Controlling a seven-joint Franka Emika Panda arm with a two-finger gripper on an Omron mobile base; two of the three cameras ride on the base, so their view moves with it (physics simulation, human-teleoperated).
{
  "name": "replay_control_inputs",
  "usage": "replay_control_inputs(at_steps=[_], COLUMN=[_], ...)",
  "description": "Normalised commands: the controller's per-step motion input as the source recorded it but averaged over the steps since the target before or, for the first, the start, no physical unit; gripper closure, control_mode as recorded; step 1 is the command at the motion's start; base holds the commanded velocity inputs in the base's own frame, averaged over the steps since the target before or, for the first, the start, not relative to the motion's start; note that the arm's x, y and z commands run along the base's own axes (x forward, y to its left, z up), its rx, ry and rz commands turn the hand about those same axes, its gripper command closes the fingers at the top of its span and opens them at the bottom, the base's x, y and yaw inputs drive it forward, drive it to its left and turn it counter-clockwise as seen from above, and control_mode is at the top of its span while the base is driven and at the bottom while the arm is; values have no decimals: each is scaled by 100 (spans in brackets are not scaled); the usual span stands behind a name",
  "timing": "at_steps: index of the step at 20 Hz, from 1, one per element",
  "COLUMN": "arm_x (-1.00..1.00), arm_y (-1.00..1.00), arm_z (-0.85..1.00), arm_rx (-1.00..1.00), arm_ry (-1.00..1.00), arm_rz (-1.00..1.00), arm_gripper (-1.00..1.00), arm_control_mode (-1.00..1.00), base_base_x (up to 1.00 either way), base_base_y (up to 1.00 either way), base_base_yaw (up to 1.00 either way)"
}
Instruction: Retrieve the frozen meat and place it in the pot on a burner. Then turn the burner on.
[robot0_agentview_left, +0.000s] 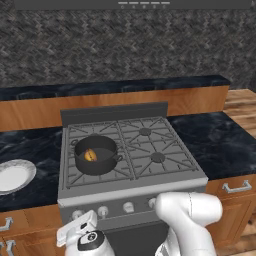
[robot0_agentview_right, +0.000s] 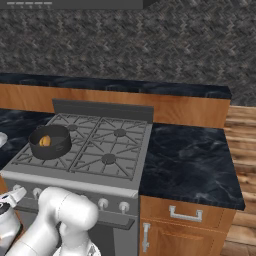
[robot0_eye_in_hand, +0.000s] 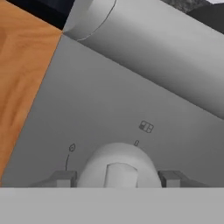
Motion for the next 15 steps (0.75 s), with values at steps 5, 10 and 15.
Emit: replay_control_inputs(at_steps=[5, 10, 15], arm_x=[0, 0, 0], arm_y=[0, 0, 0], arm_z=[0, 0, 0], arm_rx=[-12, -13, -15], arm_ry=[26, 26, 24], arm_rz=[17, 18, 21], arm_gripper=[100, 100, 100], arm_control_mode=[-100, -100, -100], base_base_x=[0, 0, 0], base_base_y=[0, 0, 0], base_base_yaw=[0, 0, 0])
